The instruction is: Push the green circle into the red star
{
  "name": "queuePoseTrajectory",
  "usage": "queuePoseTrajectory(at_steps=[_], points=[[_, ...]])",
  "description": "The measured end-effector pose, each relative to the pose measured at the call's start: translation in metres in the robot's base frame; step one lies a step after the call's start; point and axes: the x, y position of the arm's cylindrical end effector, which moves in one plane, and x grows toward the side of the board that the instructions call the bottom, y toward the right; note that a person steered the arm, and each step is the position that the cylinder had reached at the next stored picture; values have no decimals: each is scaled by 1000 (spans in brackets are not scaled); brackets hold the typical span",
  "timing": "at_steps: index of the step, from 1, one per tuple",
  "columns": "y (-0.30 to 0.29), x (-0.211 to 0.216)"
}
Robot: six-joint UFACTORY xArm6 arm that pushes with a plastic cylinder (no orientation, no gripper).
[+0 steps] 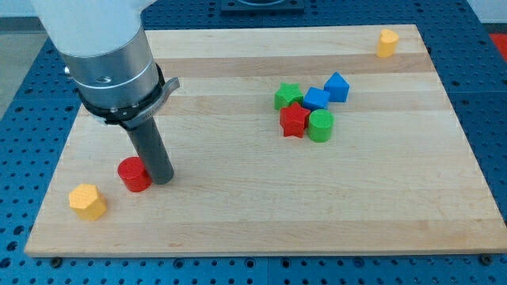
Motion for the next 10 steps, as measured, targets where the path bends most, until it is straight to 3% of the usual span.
queuePoseTrajectory(at_steps=[5, 7, 10], points=[[275, -49], [277, -86], [223, -86]])
